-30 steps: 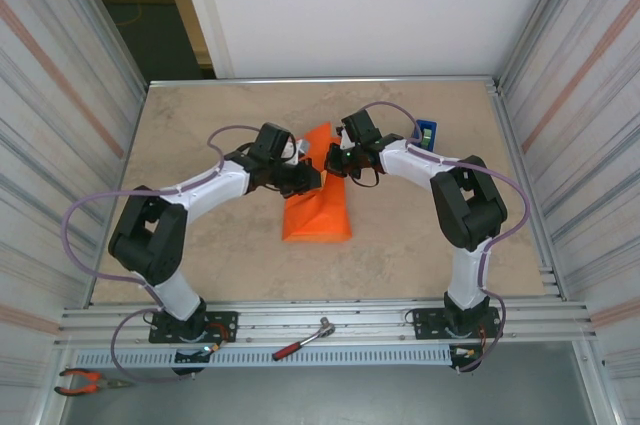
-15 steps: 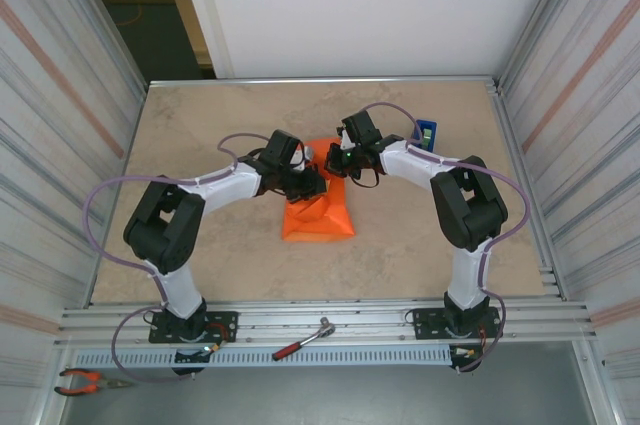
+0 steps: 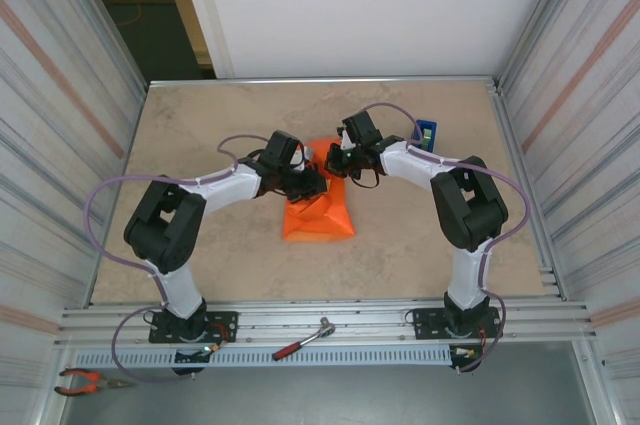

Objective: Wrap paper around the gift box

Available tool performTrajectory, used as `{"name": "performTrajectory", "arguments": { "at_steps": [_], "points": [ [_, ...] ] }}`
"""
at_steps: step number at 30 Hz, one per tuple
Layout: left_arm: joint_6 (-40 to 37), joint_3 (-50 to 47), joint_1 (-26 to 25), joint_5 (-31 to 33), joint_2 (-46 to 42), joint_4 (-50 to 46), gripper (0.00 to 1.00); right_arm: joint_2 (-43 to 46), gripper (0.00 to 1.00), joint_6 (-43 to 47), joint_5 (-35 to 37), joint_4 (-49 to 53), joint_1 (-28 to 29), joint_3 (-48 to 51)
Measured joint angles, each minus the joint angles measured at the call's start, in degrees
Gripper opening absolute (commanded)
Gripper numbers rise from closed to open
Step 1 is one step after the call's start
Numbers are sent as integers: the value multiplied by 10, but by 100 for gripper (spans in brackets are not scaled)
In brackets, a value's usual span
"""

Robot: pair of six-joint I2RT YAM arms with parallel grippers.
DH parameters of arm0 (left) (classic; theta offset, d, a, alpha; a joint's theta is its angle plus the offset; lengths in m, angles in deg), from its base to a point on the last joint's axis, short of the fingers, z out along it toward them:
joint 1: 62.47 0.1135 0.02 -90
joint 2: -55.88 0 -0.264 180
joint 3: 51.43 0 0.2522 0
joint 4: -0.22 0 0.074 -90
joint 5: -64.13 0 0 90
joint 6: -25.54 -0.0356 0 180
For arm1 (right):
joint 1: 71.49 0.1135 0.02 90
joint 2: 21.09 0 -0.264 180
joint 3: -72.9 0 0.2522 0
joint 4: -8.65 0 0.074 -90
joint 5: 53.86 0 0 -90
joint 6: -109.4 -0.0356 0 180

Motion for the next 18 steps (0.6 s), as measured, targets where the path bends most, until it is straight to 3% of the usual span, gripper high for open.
{"name": "performTrajectory", "arguments": {
  "at_steps": [12, 15, 18],
  "points": [
    [23, -34, 0, -9, -6, 67, 0, -14, 0, -16, -30, 39, -37, -45],
    [23, -34, 0, -13, -3, 72, 0, -7, 14, -22, -29, 42, -62, -55],
    [23, -34, 0, -15, -2, 73, 0, 10, 44, -33, -22, 48, -85, -54]
  ]
}}
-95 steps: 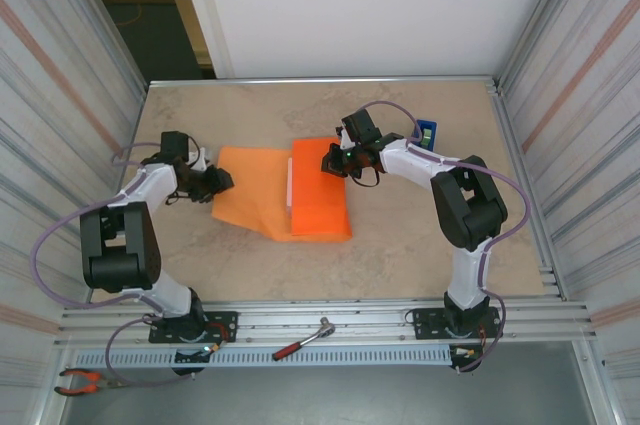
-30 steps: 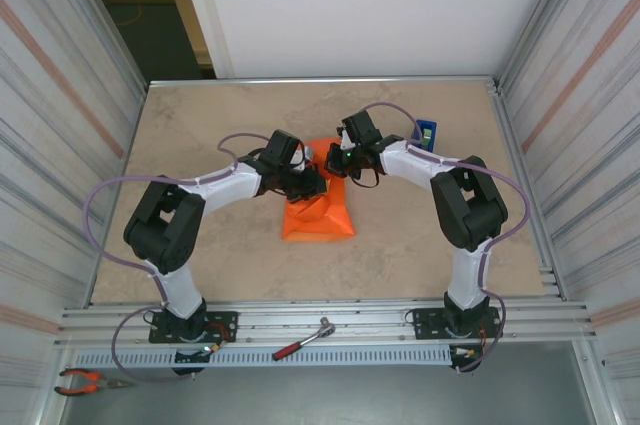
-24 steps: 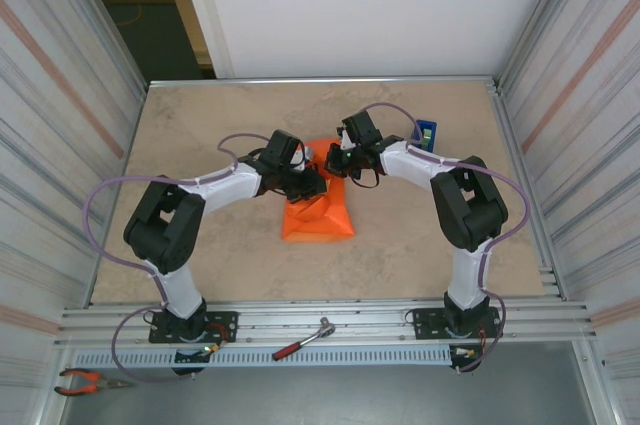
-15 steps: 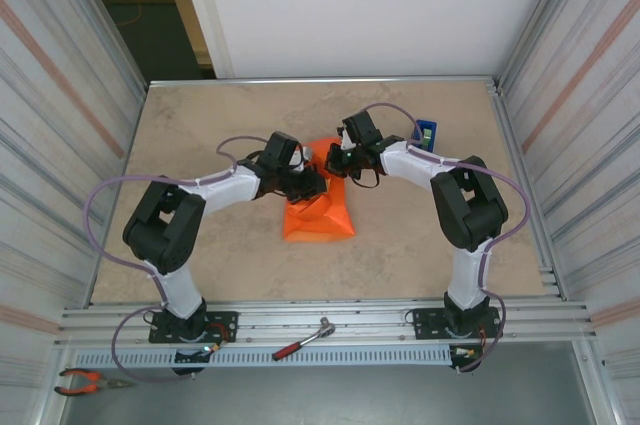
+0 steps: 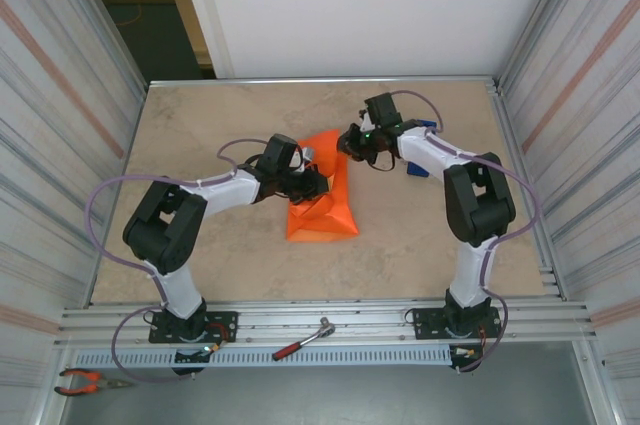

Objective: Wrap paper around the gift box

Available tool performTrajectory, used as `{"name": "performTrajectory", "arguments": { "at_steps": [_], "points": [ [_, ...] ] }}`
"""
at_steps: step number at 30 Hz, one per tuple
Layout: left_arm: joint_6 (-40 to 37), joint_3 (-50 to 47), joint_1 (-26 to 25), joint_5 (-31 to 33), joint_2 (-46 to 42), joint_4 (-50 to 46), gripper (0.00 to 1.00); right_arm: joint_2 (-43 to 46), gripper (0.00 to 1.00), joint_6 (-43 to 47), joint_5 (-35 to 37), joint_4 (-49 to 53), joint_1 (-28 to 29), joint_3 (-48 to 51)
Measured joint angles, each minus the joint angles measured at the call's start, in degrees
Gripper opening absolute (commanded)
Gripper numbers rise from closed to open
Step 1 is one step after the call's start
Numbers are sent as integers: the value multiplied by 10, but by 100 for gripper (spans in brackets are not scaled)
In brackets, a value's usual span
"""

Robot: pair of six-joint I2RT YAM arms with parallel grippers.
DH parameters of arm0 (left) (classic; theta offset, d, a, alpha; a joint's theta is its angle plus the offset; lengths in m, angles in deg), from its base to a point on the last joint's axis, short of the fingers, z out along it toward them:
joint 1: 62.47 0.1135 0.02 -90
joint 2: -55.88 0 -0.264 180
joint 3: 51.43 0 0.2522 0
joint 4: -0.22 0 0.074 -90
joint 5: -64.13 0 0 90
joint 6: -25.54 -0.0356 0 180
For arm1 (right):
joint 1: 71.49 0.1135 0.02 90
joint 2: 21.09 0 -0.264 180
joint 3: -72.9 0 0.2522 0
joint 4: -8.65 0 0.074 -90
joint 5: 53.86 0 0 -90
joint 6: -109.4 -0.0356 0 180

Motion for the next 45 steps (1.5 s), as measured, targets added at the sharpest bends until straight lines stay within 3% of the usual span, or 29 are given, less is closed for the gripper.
{"name": "performTrajectory", "arguments": {
  "at_steps": [2, 7, 14, 23, 33, 45],
  "points": [
    [0, 0, 0, 0, 0, 0, 0, 16, 59, -4, 9, 2, -10, 3],
    [0, 2, 0, -2, 2, -2, 0, 37, 79, -8, 24, 4, -5, 12],
    [0, 9, 0, -12, 9, -2, 0, 37, 94, -5, 44, 12, 28, 22],
    [0, 10, 0, -13, 10, -2, 0, 42, 97, 0, 71, 14, 35, 46],
    [0, 10, 0, -13, 10, -2, 0, 105, 99, 0, 94, 15, 30, 61],
    [0, 10, 0, -13, 10, -2, 0, 84, 100, 0, 100, 12, 49, 64]
  ]
}}
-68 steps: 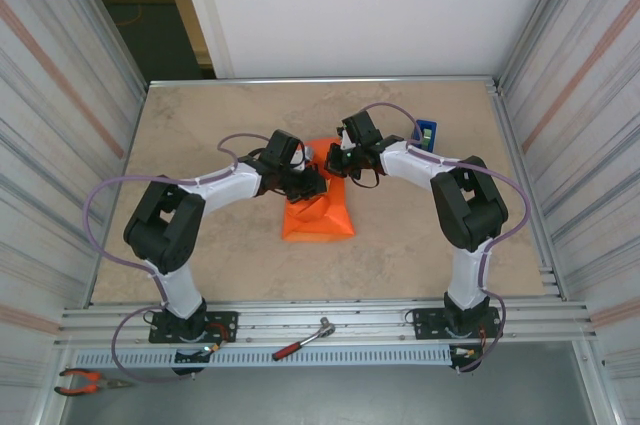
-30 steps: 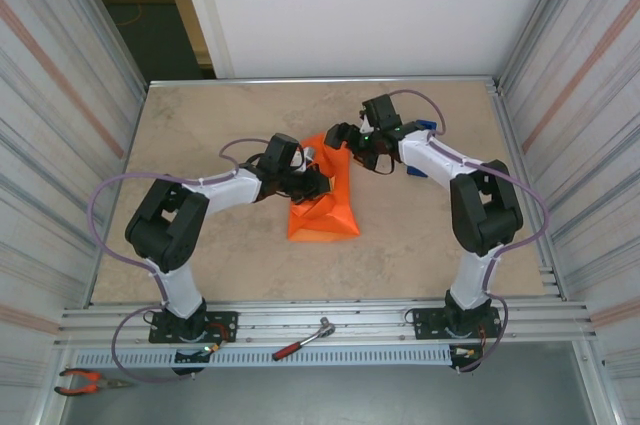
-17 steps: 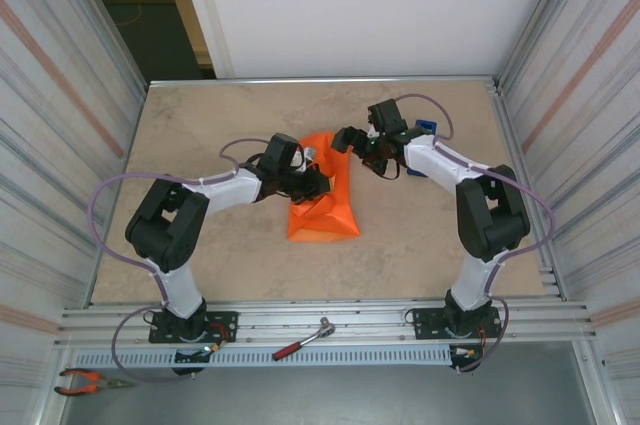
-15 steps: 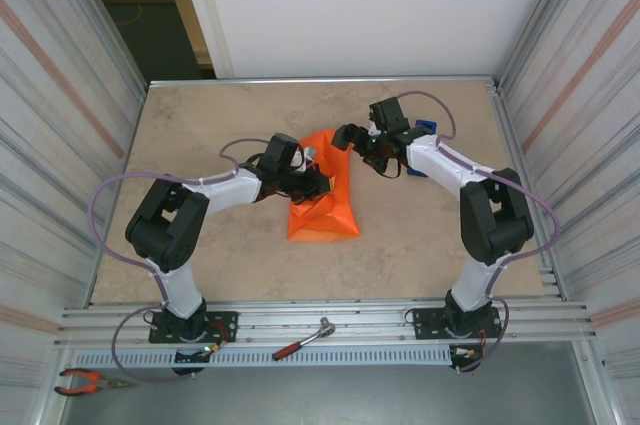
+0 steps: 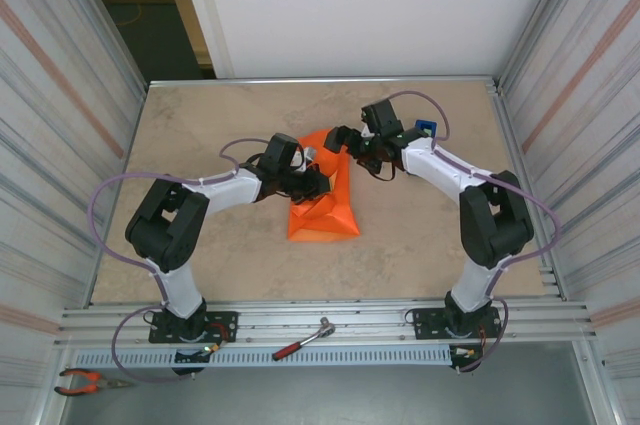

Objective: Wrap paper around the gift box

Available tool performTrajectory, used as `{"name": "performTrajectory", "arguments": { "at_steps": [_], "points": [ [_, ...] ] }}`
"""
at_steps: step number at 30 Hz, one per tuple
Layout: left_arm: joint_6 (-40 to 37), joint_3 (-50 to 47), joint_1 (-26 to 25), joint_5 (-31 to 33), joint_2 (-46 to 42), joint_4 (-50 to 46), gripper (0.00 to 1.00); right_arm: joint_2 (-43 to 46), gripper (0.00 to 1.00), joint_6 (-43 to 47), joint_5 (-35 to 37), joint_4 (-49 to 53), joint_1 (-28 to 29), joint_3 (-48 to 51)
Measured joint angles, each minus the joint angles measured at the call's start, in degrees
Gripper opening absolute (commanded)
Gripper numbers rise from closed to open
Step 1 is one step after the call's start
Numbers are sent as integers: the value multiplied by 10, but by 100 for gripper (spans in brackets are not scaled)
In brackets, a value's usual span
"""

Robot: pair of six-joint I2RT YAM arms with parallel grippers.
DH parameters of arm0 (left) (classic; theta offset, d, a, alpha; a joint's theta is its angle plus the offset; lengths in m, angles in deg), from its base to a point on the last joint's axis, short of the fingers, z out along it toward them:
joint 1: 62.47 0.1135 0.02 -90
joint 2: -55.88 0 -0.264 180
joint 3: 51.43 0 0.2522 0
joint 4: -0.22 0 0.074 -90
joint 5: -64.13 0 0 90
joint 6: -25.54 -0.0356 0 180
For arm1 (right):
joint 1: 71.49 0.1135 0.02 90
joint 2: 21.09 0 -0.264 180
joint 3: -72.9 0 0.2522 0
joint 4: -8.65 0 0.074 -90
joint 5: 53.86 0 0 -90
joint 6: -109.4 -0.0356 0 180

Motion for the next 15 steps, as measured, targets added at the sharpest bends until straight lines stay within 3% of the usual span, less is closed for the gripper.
{"name": "performTrajectory", "arguments": {
  "at_steps": [7, 12, 15],
  "points": [
    [0, 0, 0, 0, 0, 0, 0, -59, 96, 0, 2, 6, 10, 0],
    [-2, 1, 0, 0, 0, -2, 0, -63, 82, -5, -2, -5, 9, 17],
    [-5, 3, 0, -2, 0, -5, 9, -63, 73, -11, -16, -22, 5, 32]
  ]
}}
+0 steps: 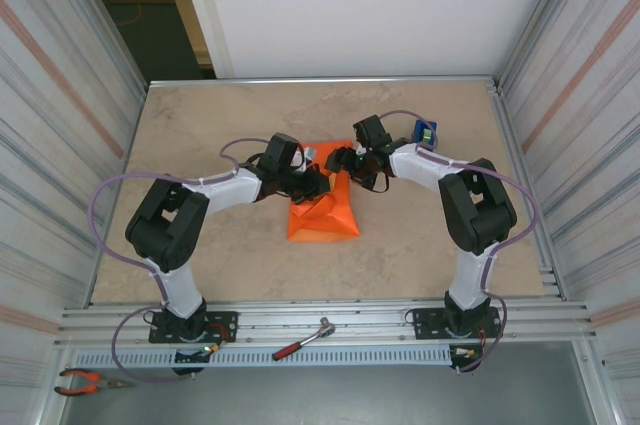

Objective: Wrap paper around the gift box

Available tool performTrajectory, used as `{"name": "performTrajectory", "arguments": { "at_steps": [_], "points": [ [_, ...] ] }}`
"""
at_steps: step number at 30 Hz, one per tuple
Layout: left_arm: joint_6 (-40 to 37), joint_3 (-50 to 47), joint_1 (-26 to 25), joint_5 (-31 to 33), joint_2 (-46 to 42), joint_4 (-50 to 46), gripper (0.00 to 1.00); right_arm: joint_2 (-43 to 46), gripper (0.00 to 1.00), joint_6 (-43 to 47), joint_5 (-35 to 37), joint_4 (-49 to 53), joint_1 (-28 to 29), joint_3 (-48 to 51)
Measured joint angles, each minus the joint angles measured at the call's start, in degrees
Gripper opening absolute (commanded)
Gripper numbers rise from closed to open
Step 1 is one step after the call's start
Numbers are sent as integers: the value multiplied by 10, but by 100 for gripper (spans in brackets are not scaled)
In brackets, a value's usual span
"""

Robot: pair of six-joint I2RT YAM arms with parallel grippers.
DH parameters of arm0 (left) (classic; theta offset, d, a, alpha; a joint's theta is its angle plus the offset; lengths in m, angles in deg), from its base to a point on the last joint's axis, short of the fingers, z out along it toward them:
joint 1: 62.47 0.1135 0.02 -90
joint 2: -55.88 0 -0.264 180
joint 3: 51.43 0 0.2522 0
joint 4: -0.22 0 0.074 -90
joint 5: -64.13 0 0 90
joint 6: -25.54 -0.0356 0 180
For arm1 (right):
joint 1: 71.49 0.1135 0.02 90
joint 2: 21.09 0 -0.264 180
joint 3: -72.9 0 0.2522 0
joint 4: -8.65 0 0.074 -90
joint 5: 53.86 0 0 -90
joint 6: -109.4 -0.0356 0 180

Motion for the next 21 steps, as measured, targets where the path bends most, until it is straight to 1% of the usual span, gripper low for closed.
{"name": "performTrajectory", "arguments": {
  "at_steps": [3, 5, 8, 11, 14, 16, 19, 21],
  "points": [
    [-16, 12, 0, -5, 0, -18, 22, 0, 66, -2, -13, -17, -2, 6],
    [-34, 30, -3, -12, 1, -42, 32, 0, 64, -3, -21, -23, -4, 9],
    [-75, 60, -7, -25, 2, -98, 47, 0, 60, -3, -34, -31, -7, 14],
    [-118, 85, -7, -46, -1, -163, 59, 1, 59, -2, -40, -35, -9, 17],
    [-153, 89, 5, -77, -18, -224, 66, 1, 58, -2, -44, -38, -10, 19],
    [-166, 89, 23, -99, -36, -251, 68, 1, 57, -2, -47, -39, -12, 20],
    [-179, 88, 69, -116, -70, -271, 69, 2, 56, -2, -47, -40, -12, 21],
    [-181, 77, 105, -120, -96, -266, 70, 2, 56, -2, -47, -41, -12, 21]
  ]
}}
